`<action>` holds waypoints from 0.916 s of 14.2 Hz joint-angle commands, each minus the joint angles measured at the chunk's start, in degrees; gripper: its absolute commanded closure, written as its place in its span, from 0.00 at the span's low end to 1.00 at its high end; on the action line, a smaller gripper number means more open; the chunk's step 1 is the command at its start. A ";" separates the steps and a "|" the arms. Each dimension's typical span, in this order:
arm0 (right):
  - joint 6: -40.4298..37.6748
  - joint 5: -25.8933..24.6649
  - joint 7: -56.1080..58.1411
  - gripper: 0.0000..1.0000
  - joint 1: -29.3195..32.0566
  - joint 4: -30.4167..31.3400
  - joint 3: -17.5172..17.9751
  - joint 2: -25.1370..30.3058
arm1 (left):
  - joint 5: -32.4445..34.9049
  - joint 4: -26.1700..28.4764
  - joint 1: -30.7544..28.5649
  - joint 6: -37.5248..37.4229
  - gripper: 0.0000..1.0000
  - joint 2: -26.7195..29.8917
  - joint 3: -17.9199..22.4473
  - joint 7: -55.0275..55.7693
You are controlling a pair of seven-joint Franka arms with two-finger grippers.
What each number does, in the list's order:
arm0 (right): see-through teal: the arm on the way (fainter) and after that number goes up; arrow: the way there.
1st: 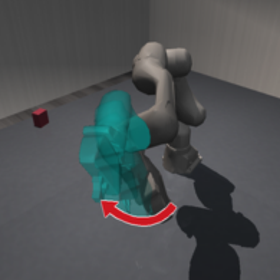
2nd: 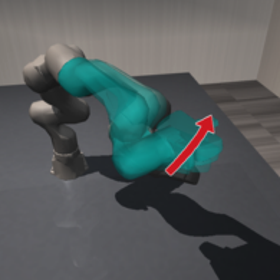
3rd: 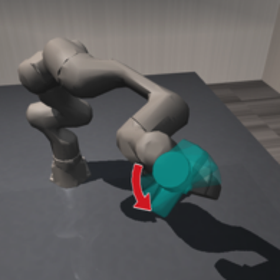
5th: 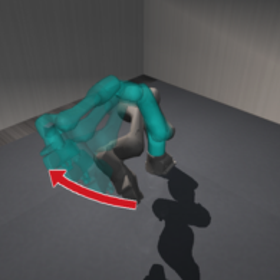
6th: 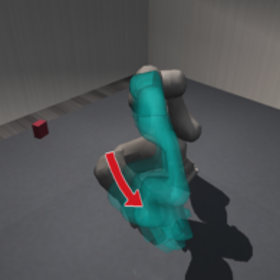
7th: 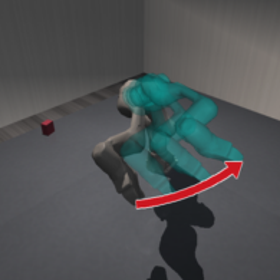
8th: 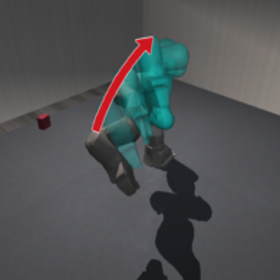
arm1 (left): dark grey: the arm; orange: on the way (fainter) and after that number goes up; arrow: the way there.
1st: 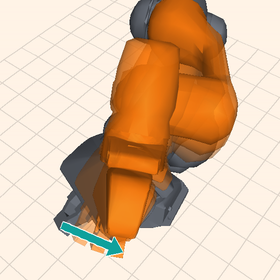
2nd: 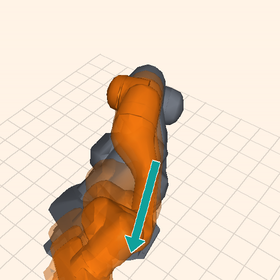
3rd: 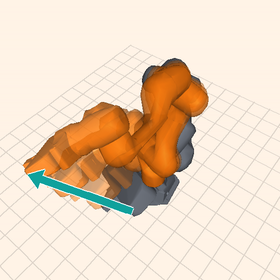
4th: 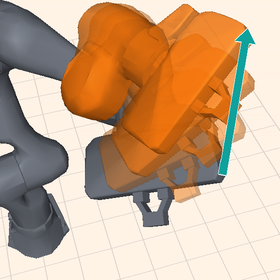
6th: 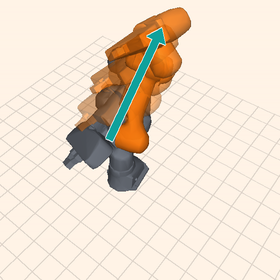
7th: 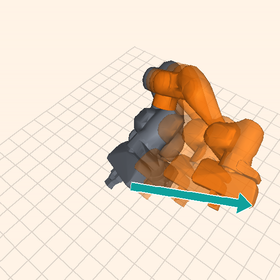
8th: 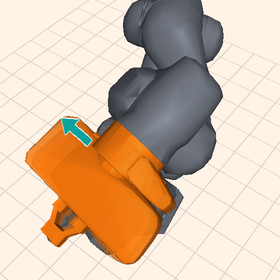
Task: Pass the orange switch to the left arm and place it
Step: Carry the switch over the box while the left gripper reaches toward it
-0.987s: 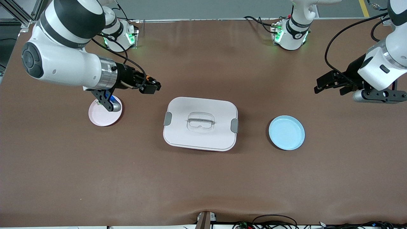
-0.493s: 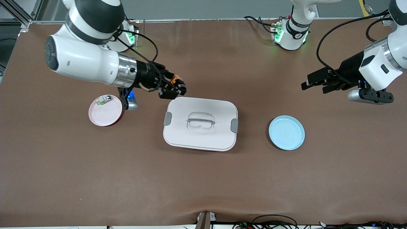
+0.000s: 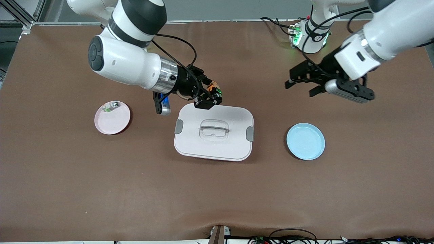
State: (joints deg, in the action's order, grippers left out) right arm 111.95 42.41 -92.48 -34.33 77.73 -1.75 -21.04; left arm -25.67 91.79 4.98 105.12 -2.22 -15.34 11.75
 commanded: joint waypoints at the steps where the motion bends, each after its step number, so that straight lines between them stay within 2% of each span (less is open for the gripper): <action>1: -0.24 -2.33 -3.49 0.75 -1.35 -2.58 -0.71 -1.02 | -6.99 6.20 -0.41 5.87 0.00 3.01 -1.27 -0.84; 2: -0.15 -2.25 -3.58 0.75 -1.35 -2.67 -0.71 -1.02 | -10.16 6.99 -0.32 6.75 0.00 3.01 -1.62 -1.02; 4: -0.06 -2.16 -3.67 0.75 -1.44 -2.76 -0.62 -1.02 | -11.33 7.53 -0.50 7.81 0.00 3.01 -3.81 -1.02; 9: 0.03 -2.16 -3.67 0.75 -1.53 -3.02 -0.62 -1.10 | -18.97 13.50 -0.50 20.63 0.00 3.72 -8.90 -0.32; 13: 0.03 -2.16 -3.58 0.75 -1.62 -3.02 -0.62 -1.10 | -21.79 13.59 -0.41 21.00 0.06 3.72 -10.84 -0.58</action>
State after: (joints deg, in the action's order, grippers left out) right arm 112.03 41.02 -94.38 -35.16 76.68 -1.84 -21.27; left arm -45.43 103.65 5.08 125.08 -0.62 -24.82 11.36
